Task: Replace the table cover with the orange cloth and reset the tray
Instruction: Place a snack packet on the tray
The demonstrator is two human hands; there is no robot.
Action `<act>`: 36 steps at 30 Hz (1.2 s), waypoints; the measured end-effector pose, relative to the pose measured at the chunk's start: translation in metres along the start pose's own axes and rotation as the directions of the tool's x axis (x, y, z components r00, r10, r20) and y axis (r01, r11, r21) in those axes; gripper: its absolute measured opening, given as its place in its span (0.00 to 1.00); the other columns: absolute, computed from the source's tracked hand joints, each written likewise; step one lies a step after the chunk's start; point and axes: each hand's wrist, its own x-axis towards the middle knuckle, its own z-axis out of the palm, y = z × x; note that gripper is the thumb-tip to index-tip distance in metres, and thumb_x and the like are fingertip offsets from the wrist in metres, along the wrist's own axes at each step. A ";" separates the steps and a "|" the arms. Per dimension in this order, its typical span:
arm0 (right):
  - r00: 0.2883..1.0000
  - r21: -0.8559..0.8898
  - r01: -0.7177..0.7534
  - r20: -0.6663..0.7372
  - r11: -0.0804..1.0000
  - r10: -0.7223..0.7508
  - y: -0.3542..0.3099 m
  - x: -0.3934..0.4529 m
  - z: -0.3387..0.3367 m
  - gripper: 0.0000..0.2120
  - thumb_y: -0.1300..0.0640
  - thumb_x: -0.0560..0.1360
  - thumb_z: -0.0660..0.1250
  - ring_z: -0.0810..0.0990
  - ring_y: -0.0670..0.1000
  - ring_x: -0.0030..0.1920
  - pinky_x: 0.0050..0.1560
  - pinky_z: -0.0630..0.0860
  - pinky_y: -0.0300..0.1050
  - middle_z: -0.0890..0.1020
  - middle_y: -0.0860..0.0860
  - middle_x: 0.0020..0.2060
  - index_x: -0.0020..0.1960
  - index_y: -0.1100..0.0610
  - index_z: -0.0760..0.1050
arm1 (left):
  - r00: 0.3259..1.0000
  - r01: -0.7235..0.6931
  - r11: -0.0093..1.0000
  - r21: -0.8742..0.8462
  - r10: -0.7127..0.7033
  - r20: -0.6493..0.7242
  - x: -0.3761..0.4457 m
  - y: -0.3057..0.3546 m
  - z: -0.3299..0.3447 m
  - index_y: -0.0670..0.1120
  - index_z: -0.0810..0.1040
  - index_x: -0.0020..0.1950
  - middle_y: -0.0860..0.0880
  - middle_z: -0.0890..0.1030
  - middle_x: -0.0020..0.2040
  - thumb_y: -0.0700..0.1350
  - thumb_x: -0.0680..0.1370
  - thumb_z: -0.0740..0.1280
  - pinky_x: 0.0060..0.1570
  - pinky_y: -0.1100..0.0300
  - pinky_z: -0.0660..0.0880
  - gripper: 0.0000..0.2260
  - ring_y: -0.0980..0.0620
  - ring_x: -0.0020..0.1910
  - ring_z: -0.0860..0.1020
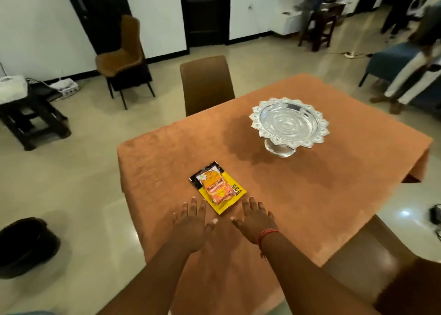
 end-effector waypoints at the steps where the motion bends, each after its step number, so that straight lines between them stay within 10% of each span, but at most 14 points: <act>1: 1.000 -0.018 0.014 0.009 1.000 -0.014 -0.003 0.007 0.000 0.39 0.33 0.79 0.52 0.47 0.58 0.80 0.76 0.52 0.63 0.46 0.51 0.81 0.81 0.52 0.44 | 1.000 0.017 1.000 -0.015 -0.017 -0.009 0.004 -0.004 0.002 0.53 0.44 0.81 0.47 0.44 0.81 0.69 0.78 0.44 0.74 0.39 0.47 0.35 0.41 0.80 0.46; 12: 0.997 0.082 0.068 -0.042 0.994 -0.065 -0.013 0.077 -0.011 0.24 0.48 0.80 0.63 0.71 0.59 0.66 0.66 0.68 0.50 0.73 0.57 0.67 0.72 0.58 0.67 | 0.965 0.122 0.802 -0.584 -0.234 -0.121 0.050 0.007 0.008 0.42 0.74 0.67 0.44 0.72 0.65 0.47 0.80 0.64 0.58 0.54 0.71 0.17 0.45 0.59 0.76; 24: 0.981 0.283 0.101 0.132 0.954 -0.143 -0.026 0.174 -0.024 0.19 0.54 0.76 0.64 0.75 0.62 0.61 0.61 0.73 0.51 0.74 0.60 0.62 0.65 0.59 0.72 | 0.840 0.318 0.393 -0.863 -0.538 0.064 0.121 0.052 0.006 0.44 0.75 0.61 0.47 0.79 0.58 0.39 0.79 0.61 0.53 0.53 0.78 0.12 0.47 0.54 0.79; 36: 0.961 0.822 0.083 0.082 0.563 -0.262 -0.012 0.187 -0.078 0.15 0.65 0.71 0.65 0.83 0.53 0.48 0.54 0.80 0.53 0.85 0.50 0.47 0.54 0.53 0.81 | 0.733 0.085 0.154 -0.984 -0.679 -0.043 0.145 0.100 -0.040 0.50 0.81 0.52 0.48 0.85 0.48 0.37 0.74 0.65 0.44 0.49 0.81 0.12 0.49 0.45 0.84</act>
